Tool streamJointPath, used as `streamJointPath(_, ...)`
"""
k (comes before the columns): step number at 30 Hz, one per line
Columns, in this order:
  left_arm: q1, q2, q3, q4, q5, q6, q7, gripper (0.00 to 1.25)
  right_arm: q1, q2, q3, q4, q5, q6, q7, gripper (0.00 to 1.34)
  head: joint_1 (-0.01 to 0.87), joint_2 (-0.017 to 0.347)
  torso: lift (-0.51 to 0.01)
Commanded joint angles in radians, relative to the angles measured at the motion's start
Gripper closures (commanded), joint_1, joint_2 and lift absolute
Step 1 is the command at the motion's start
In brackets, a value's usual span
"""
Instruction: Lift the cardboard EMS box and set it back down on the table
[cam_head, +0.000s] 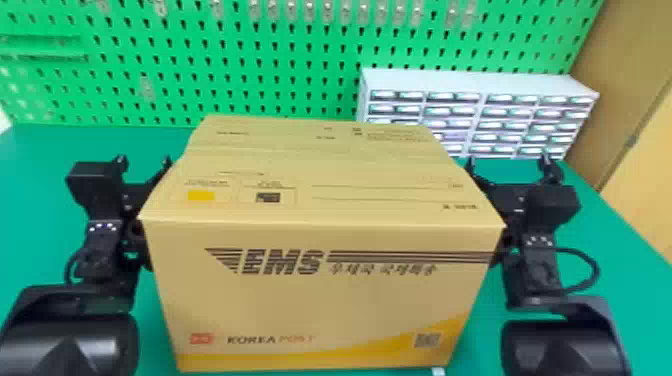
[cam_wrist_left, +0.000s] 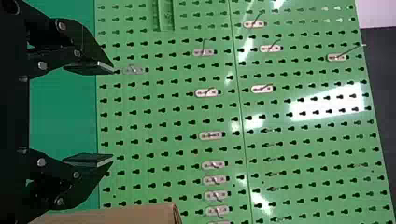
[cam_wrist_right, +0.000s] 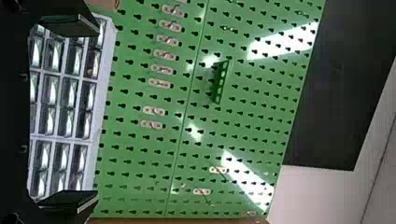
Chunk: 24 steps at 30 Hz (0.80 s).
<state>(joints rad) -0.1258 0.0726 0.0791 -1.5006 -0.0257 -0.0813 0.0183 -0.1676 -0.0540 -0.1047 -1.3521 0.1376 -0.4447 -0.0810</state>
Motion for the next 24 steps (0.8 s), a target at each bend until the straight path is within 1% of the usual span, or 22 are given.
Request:
streamJointPath(1, 0.0, 0.001, 0.022, 0.002, -0.002, 0.0, 0.0, 0.57, 0.019, 0.005, -0.033, -0.012, -0.006, 0.0, 0.0, 0.08, 0.678, -0.014, -0.092)
streamJointPath(10, 0.009, 0.001, 0.05, 0.0, 0.001, 0.0, 0.009, 0.57, 0.049, 0.014, -0.09, -0.036, -0.006, 0.0, 0.0, 0.08, 0.678, -0.014, -0.092)
streamJointPath(17, 0.012, 0.001, 0.08, 0.0, 0.006, -0.002, 0.023, 0.57, 0.071, 0.014, -0.125, -0.075, -0.006, 0.018, 0.0, 0.08, 0.678, -0.014, -0.092)
streamJointPath(24, 0.023, 0.001, 0.11, 0.0, 0.013, 0.0, 0.023, 0.57, 0.097, 0.014, -0.148, -0.094, -0.036, 0.035, 0.0, 0.08, 0.678, -0.014, -0.092)
